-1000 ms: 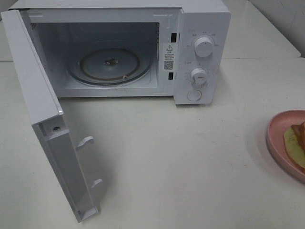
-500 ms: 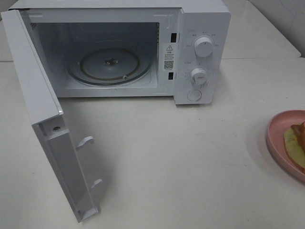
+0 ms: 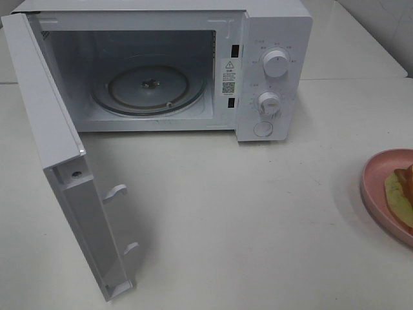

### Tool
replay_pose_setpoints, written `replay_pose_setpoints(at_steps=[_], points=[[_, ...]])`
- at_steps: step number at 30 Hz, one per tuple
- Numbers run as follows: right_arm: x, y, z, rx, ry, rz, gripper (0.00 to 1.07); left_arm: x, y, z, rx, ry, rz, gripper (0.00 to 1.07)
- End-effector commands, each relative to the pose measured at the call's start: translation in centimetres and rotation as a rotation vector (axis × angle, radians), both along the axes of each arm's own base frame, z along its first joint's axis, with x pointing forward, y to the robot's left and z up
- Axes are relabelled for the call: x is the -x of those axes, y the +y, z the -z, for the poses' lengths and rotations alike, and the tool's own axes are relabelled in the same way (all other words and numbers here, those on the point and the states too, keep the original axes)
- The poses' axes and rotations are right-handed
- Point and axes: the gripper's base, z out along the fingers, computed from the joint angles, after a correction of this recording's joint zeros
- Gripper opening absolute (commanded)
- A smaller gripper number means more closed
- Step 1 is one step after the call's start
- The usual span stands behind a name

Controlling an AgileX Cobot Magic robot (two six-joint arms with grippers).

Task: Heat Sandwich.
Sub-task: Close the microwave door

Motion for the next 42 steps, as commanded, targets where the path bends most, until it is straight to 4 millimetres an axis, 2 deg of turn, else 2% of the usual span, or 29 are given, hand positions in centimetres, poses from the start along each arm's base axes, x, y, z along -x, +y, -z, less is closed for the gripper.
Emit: replay_pose_setpoints(at_steps=[1, 30, 35, 42], points=[[0.4, 0.0, 0.0, -0.005, -0.028, 0.004, 0.75, 0.0, -0.1, 0.0, 0.005, 0.003, 0.007, 0.98], [0.4, 0.0, 0.0, -0.005, -0.028, 0.004, 0.75, 0.0, -0.1, -0.3, 0.027, -0.014, -0.003, 0.98], [0.4, 0.0, 0.0, -0.005, -0.028, 0.004, 0.75, -0.9, 0.0, -0.8, 0.034, 0.010, -0.008, 0.96], [0.4, 0.0, 0.0, -0.005, -0.028, 0.004, 0.75, -3.7, 0.3, -1.2, 0.026, 0.115, -0.020, 0.81]])
